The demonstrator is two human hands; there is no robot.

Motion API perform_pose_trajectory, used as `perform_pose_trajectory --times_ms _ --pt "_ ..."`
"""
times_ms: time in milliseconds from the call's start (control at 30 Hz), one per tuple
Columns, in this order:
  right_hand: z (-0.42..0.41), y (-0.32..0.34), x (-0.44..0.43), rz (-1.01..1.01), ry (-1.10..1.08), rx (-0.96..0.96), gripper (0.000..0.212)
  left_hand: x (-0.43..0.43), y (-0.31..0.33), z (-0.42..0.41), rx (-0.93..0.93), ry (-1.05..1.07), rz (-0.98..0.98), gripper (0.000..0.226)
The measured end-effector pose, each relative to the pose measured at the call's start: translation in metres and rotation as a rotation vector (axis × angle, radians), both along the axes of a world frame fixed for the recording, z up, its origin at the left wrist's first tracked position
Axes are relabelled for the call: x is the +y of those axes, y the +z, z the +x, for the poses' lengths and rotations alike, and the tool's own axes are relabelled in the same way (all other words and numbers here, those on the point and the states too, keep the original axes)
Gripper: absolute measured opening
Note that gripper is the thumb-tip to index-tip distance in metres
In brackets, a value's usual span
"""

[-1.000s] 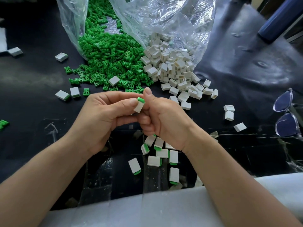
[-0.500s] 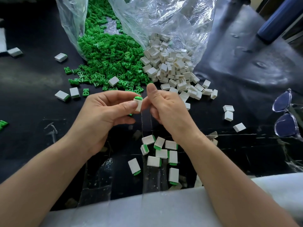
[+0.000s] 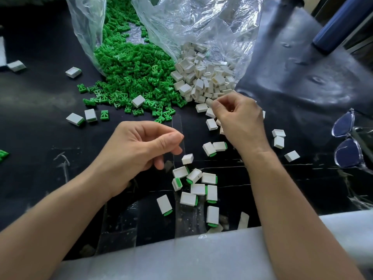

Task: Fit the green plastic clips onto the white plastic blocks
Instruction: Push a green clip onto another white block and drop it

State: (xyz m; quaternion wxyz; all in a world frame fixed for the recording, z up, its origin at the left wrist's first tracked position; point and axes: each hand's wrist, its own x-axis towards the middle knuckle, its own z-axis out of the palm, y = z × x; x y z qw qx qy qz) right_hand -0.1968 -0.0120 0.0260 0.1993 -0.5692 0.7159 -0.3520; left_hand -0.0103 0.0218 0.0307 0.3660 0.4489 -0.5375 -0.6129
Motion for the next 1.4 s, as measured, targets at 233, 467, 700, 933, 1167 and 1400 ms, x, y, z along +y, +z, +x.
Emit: perform_pose_trajectory --times_ms 233,467,700,933,1167,1400 --pt "-0.004 -0.004 0.000 0.182 0.038 0.273 0.020 -0.002 -0.002 0.001 0.007 0.043 -0.013 0.035" --pt "0.000 -0.004 0.001 0.159 0.122 0.314 0.019 -0.006 -0.006 0.002 -0.003 0.110 -0.006 0.017" --pt "0.021 -0.002 0.010 0.079 0.362 -0.226 0.009 -0.008 -0.012 0.003 -0.073 0.181 -0.035 0.024" --pt "0.039 -0.006 0.015 0.019 0.448 -0.340 0.017 -0.007 -0.010 0.001 -0.052 0.159 -0.030 0.020" --pt "0.037 -0.015 0.008 0.049 0.443 0.264 0.037 -0.012 -0.009 0.003 0.090 0.277 0.048 0.026" --pt "0.038 -0.015 0.003 0.065 0.443 0.368 0.027 -0.012 -0.009 0.001 0.136 0.272 0.079 0.022"
